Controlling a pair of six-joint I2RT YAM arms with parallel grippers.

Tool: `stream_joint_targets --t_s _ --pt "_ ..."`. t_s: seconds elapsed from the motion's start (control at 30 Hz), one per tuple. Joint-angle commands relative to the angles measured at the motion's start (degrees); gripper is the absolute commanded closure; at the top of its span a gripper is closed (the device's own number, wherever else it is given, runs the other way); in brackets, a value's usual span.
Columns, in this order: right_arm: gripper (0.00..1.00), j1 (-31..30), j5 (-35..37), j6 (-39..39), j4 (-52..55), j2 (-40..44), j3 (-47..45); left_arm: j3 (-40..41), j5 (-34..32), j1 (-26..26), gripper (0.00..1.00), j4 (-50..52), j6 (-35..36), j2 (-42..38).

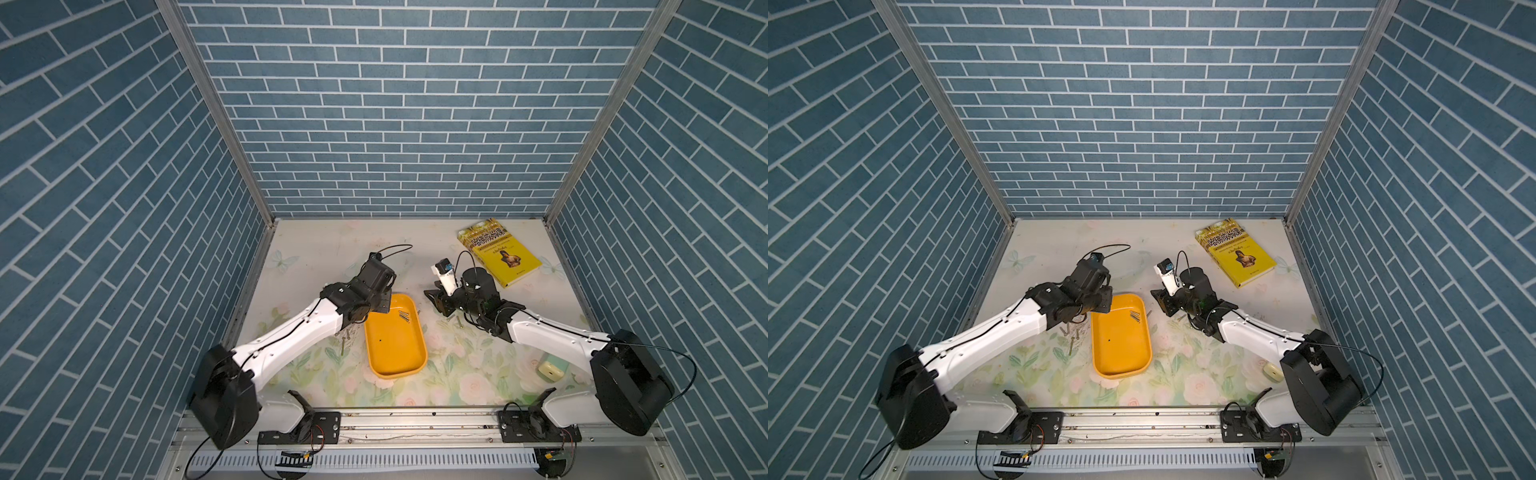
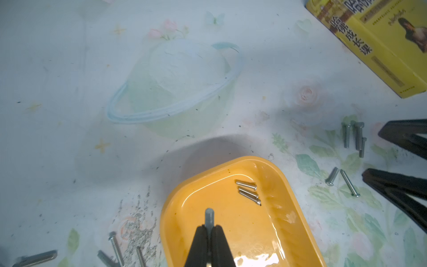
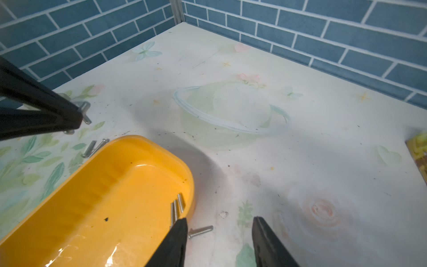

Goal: Take out the screws from the storage box
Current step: Pick up the screw from the storage box, then place the screw at the center of the board, then adjust the storage box at the center of the board.

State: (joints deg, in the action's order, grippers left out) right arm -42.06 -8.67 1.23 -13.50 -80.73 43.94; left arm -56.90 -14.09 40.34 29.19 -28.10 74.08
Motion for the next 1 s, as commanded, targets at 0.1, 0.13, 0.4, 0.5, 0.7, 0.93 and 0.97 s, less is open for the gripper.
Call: stream_joint_targets --t_s 0.1,0.13,0.4,0.5,0.7,0.93,0.97 --pt "0.54 -7.0 7.6 -4.6 11.1 -5.0 8.1 12.2 -15.0 -0.8 1.0 -5.1 -10.2 -12.4" --pt "0.54 -7.9 8.6 -4.6 12.6 -6.0 9.5 14.0 -15.8 -1.0 1.0 -6.0 -11.0 -14.7" --pt "0.54 -14.1 14.6 -5.8 22.6 -14.2 18.9 23.2 -14.3 -6.9 1.0 -7.6 -14.6 -21.6" --pt "0.54 -14.9 15.7 -5.4 26.3 -17.4 21.8 26.3 -7.8 -12.8 1.0 -10.0 -13.3 -20.3" --pt "0.56 -15.2 16.5 -3.6 32.1 -24.1 26.6 27.5 2.5 -21.8 1.0 -11.8 -10.8 -11.1" --pt "0.57 -15.2 18.1 -2.6 34.5 -28.6 29.3 27.4 4.8 -23.2 1.0 -12.7 -9.8 -4.0" --pt "0.57 -15.2 17.9 -2.6 34.7 -29.0 29.6 27.5 4.9 -23.4 1.0 -12.7 -9.8 -4.3"
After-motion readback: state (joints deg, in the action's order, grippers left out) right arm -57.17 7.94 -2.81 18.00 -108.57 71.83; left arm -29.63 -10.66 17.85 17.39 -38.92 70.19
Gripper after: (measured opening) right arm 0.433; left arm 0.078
